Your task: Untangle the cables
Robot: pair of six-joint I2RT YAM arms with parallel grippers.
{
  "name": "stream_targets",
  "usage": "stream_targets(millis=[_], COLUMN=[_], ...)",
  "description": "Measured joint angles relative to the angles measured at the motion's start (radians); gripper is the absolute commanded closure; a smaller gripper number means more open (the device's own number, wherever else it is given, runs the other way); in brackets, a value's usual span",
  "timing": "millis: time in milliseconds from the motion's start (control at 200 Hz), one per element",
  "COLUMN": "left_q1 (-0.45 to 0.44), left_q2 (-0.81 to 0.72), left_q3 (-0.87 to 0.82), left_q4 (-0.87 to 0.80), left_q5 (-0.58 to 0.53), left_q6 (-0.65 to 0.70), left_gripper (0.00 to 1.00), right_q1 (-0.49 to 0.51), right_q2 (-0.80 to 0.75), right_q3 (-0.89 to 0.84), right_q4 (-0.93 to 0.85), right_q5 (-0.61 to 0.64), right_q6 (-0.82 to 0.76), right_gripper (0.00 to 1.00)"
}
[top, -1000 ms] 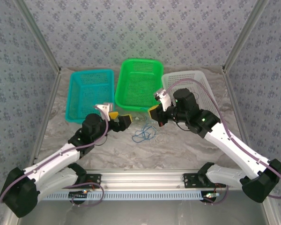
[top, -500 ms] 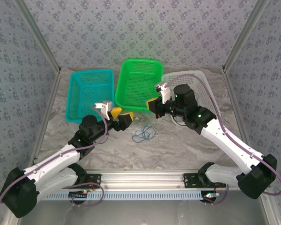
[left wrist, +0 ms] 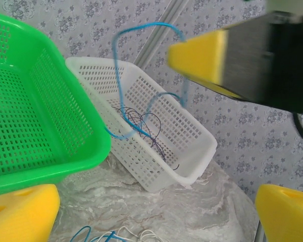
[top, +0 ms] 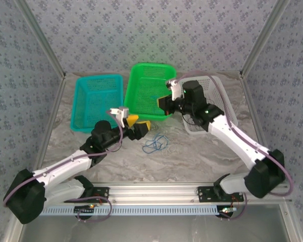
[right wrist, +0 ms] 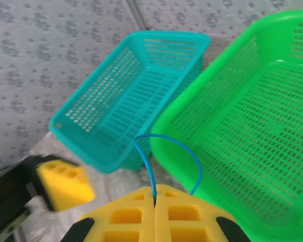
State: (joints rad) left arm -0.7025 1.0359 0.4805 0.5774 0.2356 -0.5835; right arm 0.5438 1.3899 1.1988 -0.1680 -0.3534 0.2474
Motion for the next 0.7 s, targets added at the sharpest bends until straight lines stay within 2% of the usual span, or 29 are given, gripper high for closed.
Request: stream_targets(millis=[150,275,470,610,700], left_q1=[0.000,0.000,0.011,0.068,0.079], left_q2=[-0.017,-0.075,-0.166,-0.112,-0.047], left_q3=[0.000,-0.003,-0.050,-0.049,0.000], left_q4=[-0.037,-0.092,-0.109,-0.085,-0.129], left_q5=[-0.018,-0.067,-0.141,-0.130,-0.118], left_q6=[0.008,0.023,0.023,-0.029,-0.025], left_gripper=[0.01,0.01,0.01,0.00,0.01], right_q1=[-0.063,-0.084,-0.052,-0.025,-0.010], right_q2=[0.179,0.264,0.264,0.224,0.181], right_q3=[0.102,0.126,0.130,0.110,0.092], right_q4=[0.000,0.002,0.023,0.079,0.116], right_q5=[-0.005,-0.030,-0.084,-0.125,-0.165], right_q6=[0.019,0.032,0.042,0.063,0.083], right_gripper=[1.00,1.00,1.00,1.00,1.00])
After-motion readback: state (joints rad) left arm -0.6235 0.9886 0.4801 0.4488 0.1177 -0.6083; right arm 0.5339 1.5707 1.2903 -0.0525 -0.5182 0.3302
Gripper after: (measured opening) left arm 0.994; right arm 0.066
